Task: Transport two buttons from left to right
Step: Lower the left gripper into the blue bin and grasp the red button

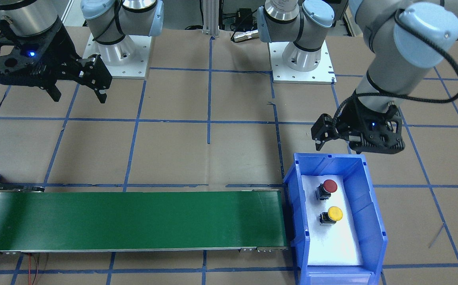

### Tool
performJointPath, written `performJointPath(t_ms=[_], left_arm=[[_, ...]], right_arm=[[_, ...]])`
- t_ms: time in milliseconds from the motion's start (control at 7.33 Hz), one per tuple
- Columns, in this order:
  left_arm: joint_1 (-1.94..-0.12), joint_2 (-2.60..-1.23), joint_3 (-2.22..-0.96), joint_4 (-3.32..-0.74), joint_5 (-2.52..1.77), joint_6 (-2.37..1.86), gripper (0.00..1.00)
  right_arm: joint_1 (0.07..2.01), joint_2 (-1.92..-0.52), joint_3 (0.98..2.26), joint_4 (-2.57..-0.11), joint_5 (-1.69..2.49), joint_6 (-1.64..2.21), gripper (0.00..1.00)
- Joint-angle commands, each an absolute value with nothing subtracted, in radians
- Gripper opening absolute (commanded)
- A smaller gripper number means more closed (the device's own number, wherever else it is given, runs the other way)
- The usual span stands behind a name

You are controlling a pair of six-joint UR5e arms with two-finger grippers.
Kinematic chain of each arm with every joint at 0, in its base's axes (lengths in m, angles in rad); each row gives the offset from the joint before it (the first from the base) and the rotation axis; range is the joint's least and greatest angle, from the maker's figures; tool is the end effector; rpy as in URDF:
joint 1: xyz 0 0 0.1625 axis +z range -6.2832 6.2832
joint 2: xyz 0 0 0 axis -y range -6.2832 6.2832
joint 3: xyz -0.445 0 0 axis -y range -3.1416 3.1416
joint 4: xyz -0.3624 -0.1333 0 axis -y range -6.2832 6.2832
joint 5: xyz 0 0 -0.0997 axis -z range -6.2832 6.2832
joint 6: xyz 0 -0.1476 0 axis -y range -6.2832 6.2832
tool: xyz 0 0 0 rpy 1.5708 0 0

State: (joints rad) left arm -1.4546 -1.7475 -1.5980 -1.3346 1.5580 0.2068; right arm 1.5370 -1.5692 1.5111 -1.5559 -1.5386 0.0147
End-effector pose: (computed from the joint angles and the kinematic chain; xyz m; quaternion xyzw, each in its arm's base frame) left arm -0.0720 -0.5496 0.3829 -0.0454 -0.9988 0.0170 0.0037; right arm 0.1221 -0.4729 0.4855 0.0239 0.9994 -0.0218 0.0159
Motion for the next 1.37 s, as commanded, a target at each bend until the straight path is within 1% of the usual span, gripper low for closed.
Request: performJointPath(t_ms=[0, 410, 819, 956, 1229], left_arm=[[-1.430, -1.850, -1.635, -1.225, 1.562, 0.250, 0.99], [-1.408, -1.906, -1.730, -1.067, 1.562, 0.275, 0.97], [-1.408, -1.933, -1.746, -1.052, 1.562, 0.273, 0.93], [-1.408, -1.936, -1.747, -1.048, 1.562, 0.273, 0.87], [-1.408, -1.936, -1.746, -1.048, 1.563, 0.273, 0.59]], right_arm=[[1.537, -1.569, 1.517, -1.557, -1.539, 0.014, 1.00], [1.537, -1.569, 1.520, -1.557, -1.542, 0.014, 1.00], [1.536, -1.568, 1.520, -1.557, -1.543, 0.014, 1.00], [1.536, -1.569, 1.519, -1.557, -1.543, 0.014, 1.00], [1.536, -1.569, 1.519, -1.557, -1.543, 0.012, 1.00]])
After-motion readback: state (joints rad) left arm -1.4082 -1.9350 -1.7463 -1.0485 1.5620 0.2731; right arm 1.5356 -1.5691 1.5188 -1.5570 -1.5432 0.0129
